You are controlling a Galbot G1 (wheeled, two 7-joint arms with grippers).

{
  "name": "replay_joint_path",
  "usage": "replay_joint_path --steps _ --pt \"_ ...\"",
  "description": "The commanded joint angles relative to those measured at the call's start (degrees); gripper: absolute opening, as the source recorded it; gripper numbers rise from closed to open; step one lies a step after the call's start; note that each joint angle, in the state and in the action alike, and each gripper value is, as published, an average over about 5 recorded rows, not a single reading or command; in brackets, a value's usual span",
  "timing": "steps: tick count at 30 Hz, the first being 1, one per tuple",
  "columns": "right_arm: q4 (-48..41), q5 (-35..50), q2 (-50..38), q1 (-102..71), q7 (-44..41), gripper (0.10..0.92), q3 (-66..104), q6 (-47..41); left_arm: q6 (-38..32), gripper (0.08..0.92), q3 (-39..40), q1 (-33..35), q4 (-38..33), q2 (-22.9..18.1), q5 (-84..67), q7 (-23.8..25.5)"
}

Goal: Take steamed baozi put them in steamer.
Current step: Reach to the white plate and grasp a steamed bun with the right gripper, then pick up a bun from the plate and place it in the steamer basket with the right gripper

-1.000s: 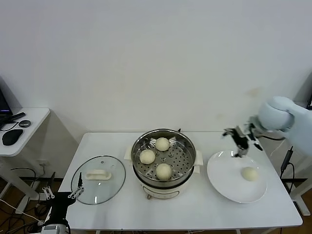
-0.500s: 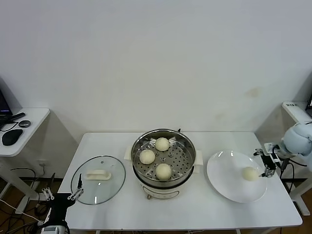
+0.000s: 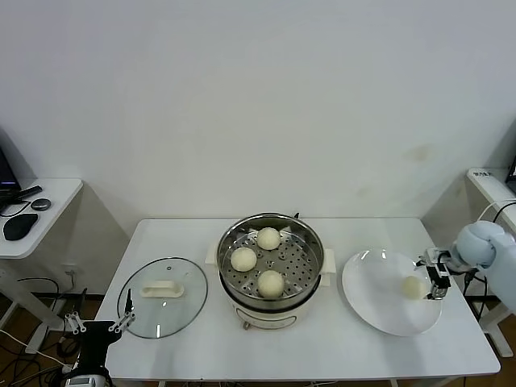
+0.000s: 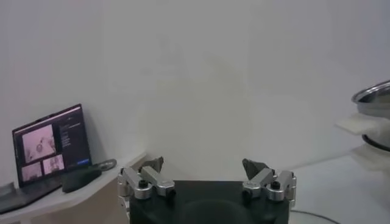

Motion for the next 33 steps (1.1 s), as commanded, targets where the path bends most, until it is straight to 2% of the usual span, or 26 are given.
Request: replay_joint_path --steps 1,5,14,20,26,33 --pt "-4.97 -2.56 4.71 -1.69 0.66 0.823 1.98 0.00 0.05 0.823 -0.17 0.12 0.03 -0.01 0.02 0.00" --pt "-5.24 -2.90 4.90 -1.50 0.45 0.807 1.88 -0.97 0.06 0.823 -0.17 0.17 -0.11 -0.09 -0.06 -0.01" --pt "-4.99 -2.73 5.22 -0.46 -0.14 0.640 1.21 -3.33 0.04 0.823 -0.05 0.27 -0.31 -0.26 -0.04 -0.03" --pt "-1.48 0.72 2.90 2.70 -1.08 0.553 -1.54 -5.48 0.07 0.823 -0.20 0.48 -0.68 -0.14 -0.24 -0.03" --pt "7.55 11.63 -3.06 16.74 -1.21 0.500 -14.87 -9.61 0.10 0.823 -0.35 0.13 -0.77 0.26 -0.73 -0.01" --pt "19.22 28.95 -4.44 47.03 -0.63 0.465 -40.48 -14.93 0.19 0.823 -0.05 -0.85 -0.38 0.68 -1.32 0.03"
